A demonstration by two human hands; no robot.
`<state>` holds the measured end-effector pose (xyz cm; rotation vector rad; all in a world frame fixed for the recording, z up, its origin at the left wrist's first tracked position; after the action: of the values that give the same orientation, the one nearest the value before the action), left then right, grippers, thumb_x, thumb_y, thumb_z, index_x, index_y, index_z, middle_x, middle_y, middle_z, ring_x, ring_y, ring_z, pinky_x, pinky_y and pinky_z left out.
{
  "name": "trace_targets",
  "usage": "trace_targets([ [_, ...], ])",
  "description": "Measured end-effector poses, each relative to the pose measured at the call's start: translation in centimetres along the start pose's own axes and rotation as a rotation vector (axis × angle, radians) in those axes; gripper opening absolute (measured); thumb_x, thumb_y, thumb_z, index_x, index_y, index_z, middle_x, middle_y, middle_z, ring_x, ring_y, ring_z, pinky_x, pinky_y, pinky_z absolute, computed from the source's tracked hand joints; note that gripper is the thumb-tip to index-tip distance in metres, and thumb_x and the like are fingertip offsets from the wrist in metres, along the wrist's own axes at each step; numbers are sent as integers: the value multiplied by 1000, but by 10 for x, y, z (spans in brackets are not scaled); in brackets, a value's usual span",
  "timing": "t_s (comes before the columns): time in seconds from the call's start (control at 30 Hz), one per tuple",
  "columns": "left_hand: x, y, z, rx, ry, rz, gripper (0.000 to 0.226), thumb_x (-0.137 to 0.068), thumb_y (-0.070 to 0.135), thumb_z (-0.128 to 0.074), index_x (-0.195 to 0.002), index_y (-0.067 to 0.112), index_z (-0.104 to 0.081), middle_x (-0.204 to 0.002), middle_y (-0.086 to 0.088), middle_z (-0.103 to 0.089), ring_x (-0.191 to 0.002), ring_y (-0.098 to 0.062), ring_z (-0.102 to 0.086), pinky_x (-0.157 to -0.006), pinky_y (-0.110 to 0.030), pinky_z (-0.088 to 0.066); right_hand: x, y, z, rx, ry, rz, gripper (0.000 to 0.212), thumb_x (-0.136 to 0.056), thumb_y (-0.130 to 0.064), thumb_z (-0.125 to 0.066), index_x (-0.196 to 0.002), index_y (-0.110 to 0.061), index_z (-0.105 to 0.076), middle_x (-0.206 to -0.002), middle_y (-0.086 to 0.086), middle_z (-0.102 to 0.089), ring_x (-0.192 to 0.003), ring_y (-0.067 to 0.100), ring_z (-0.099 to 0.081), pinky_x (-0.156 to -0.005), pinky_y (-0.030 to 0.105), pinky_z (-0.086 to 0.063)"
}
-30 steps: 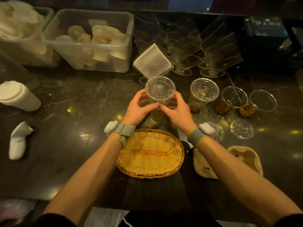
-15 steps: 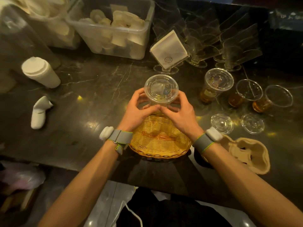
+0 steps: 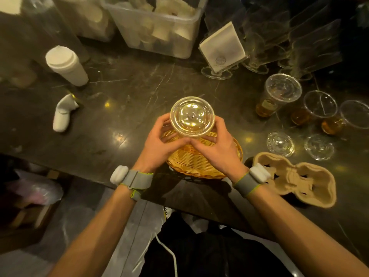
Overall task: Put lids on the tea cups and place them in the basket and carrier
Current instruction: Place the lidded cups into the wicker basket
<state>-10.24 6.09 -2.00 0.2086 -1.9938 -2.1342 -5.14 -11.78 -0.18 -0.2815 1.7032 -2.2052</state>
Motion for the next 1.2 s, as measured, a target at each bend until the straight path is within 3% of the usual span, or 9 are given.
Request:
trace_targets([
  [0.37, 24, -13, 7, -28, -16, 53, 65, -67, 34, -89, -122, 40, -56, -127, 11, -64, -124, -11, -58, -106, -34, -48, 15, 13, -15, 45, -64, -18, 65, -76, -34, -83, -127, -32, -44, -126, -12, -56, -117, -3, -55, -89, 16, -52],
  [0.57, 32, -22, 3, -14, -35, 97, 69, -68, 39, -89, -126, 39, -53, -132, 9, -61, -127, -11, -56, -108, -43, -46, 20, 20, -17, 48, -89, -11, 68, -77, -27, -84, -130, -28, -42, -126, -15, -52, -119, -4, -52, -89, 10, -48],
  [0.77, 40, -24, 5, -85, 0, 145, 77, -64, 48, -89, -129, 47, -48, -131, 23, -58, -124, 0, -56, -102, -29, -47, 19, 23, -15, 181, -143, 21, 76, -77, -38, -81, -138, -24, -38, -136, -7, -50, -124, 5, -51, -102, 28, -48],
  [0.87, 49, -23, 12, -151, 123, 141, 62, -65, 50, -86, -118, 50, -53, -118, 25, -63, -112, 0, -62, -94, -21, -52, 21, 28, -9, 264, -167, 24, 79, -77, -34, -79, -143, -26, -35, -136, -6, -47, -121, 7, -50, -101, 27, -47],
  [1.0, 61, -20, 18, -210, 240, 119, 37, -75, 25, -83, -101, 41, -62, -91, 11, -69, -83, -4, -65, -76, -19, -53, 21, 32, 7, 300, -148, 18, 73, -79, -25, -75, -142, -24, -38, -132, -3, -50, -115, 10, -53, -99, 28, -49],
  [1.1, 68, -16, 8, -212, 214, 166, 19, -83, 12, -77, -89, 28, -69, -77, 8, -71, -71, -3, -63, -70, -18, -51, 19, 31, 20, 312, -83, 28, 64, -80, -24, -73, -137, -25, -43, -126, -6, -52, -111, 5, -54, -97, 22, -48],
  [1.2, 72, -11, -10, -200, 111, 223, 9, -86, 13, -74, -89, 21, -71, -81, 3, -72, -75, -10, -67, -73, -21, -55, 17, 31, 33, 310, -34, 1, 56, -82, -26, -70, -133, -27, -47, -125, -6, -54, -111, 3, -55, -96, 17, -47],
])
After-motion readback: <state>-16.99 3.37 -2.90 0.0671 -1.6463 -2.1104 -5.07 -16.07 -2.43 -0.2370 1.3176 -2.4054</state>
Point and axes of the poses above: each hand's wrist, its own x-axis away from the middle knuckle, its own z-axis out of the back of the hand, y = z × x, the point moved 3 cm from there along -x, towards the middle knuckle
